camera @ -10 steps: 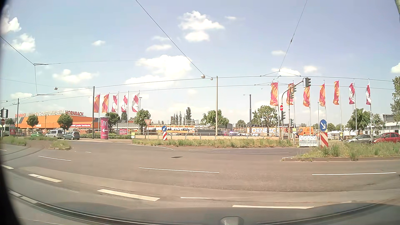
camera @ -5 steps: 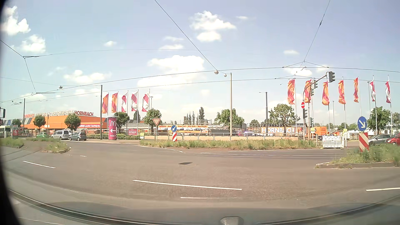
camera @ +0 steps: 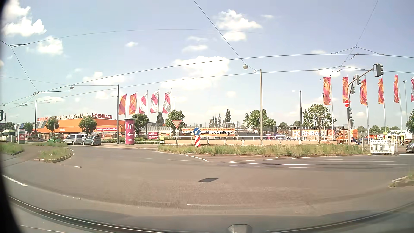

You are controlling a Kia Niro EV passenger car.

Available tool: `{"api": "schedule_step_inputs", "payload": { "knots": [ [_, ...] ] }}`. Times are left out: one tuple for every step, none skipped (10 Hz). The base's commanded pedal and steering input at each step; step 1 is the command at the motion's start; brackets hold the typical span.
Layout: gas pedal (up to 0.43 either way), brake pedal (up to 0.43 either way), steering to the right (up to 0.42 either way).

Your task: Follow the waypoints while adhering to traffic rules and regulations

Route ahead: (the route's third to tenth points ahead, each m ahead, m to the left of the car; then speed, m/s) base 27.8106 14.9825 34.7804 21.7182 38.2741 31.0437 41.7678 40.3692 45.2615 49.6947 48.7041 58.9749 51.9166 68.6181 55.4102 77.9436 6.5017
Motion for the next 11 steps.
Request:
{"api": "schedule_step_inputs", "payload": {
  "knots": [
    [0.378, 0.03, -0.106],
    [0.378, 0.03, -0.104],
    [0.358, 0.03, -0.104],
    [0.35, 0.03, -0.102],
    [0.339, 0.03, -0.099],
    [0.339, 0.03, -0.095],
    [0.299, 0.03, -0.094],
    [0.287, 0.03, -0.095],
    [0.28, 0.024, -0.095],
    [0.26, 0.03, -0.1],
    [0.197, 0.024, -0.107]
  ]
}}
